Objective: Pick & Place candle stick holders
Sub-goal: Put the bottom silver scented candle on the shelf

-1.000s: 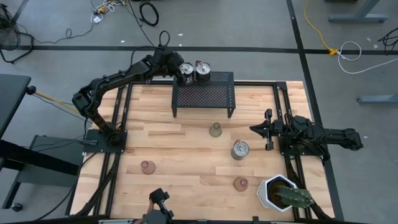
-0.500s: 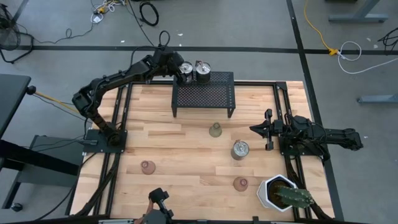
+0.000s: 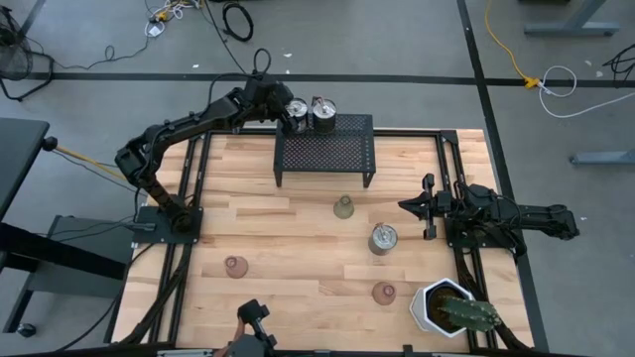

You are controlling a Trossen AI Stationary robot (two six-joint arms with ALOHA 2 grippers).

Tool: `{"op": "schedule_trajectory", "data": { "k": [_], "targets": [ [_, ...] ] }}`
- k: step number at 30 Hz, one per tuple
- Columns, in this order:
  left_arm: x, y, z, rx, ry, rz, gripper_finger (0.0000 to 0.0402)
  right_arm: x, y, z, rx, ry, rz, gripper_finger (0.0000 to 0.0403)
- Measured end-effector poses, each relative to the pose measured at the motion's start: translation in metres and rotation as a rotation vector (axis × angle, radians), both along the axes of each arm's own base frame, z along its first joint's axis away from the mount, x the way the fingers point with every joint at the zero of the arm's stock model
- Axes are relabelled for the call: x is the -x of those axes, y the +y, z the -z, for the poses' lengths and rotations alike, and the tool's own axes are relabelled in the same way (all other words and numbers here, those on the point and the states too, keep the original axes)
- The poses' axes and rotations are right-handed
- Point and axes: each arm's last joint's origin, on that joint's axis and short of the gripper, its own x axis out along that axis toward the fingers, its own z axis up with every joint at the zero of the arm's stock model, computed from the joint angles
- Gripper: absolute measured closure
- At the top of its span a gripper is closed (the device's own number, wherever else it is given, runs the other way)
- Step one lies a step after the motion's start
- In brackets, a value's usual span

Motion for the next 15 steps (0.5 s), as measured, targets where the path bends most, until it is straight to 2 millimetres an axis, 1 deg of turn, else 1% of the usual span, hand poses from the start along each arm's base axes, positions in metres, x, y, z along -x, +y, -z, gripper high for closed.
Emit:
{"op": "schedule_trajectory", "data": {
  "k": [12, 15],
  "targets": [
    [-0.0004, 0.0, -0.001, 0.014, -0.022, -0.005, 0.0001, 0.0, 0.0, 0.0, 0.0, 0.0, 0.0, 0.0382],
    [-0.0012, 0.0007, -0.0064, 0.004, -0.034, -0.004, 0.0001, 0.0, 0.0, 0.0, 0.0, 0.0, 0.0, 0.0382]
  ]
}}
